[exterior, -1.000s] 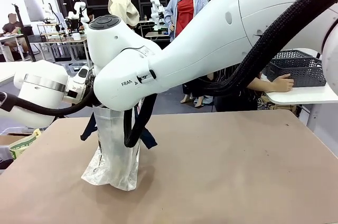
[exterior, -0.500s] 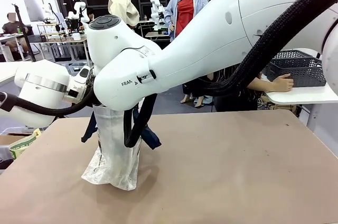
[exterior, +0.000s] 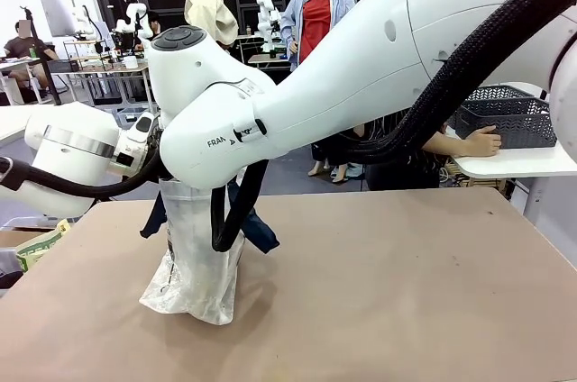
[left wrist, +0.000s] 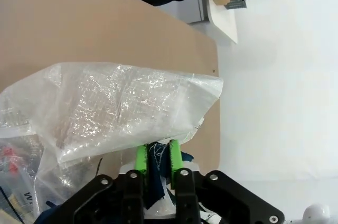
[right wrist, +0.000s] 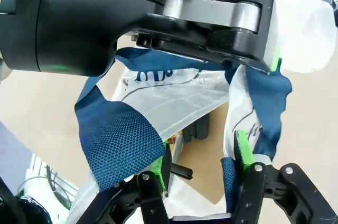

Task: Transfer purchased items from the store into the shopping bag.
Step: Move the Reusable shopping bag to the right side of the table.

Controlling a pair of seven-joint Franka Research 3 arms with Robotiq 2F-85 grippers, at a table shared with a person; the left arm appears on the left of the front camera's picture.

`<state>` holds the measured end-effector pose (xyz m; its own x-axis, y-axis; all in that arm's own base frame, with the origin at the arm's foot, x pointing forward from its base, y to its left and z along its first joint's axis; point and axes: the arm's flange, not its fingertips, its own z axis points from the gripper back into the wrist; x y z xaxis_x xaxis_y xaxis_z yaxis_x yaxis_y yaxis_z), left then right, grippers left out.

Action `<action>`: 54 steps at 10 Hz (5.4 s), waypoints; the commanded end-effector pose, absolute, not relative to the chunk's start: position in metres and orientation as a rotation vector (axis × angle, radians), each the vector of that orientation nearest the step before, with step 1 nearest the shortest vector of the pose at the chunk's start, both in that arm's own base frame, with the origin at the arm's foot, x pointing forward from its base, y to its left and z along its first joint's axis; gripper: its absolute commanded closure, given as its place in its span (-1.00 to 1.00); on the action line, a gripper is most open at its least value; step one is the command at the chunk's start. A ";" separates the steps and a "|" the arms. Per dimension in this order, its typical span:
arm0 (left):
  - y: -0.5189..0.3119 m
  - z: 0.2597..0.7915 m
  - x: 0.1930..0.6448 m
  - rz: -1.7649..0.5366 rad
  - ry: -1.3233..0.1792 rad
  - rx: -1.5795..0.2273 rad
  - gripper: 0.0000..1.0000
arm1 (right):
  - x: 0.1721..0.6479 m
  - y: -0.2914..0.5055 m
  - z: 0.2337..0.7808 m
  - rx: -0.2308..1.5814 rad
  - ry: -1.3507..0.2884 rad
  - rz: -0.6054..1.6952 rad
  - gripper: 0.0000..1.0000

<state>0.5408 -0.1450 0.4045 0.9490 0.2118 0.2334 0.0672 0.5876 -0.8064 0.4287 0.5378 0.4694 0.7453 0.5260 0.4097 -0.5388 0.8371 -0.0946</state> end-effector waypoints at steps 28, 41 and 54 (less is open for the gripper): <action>-0.119 0.470 0.517 -0.194 -0.448 -0.502 1.00 | 0.440 0.065 0.550 -0.159 -0.244 -0.510 -1.00; 0.070 0.601 0.465 0.346 -0.610 -0.158 1.00 | 0.440 0.065 0.550 -0.159 -0.244 -0.510 -1.00; -0.085 0.625 0.464 -0.116 -0.679 -0.155 -1.00 | 0.440 0.065 0.550 -0.159 -0.244 -0.510 -1.00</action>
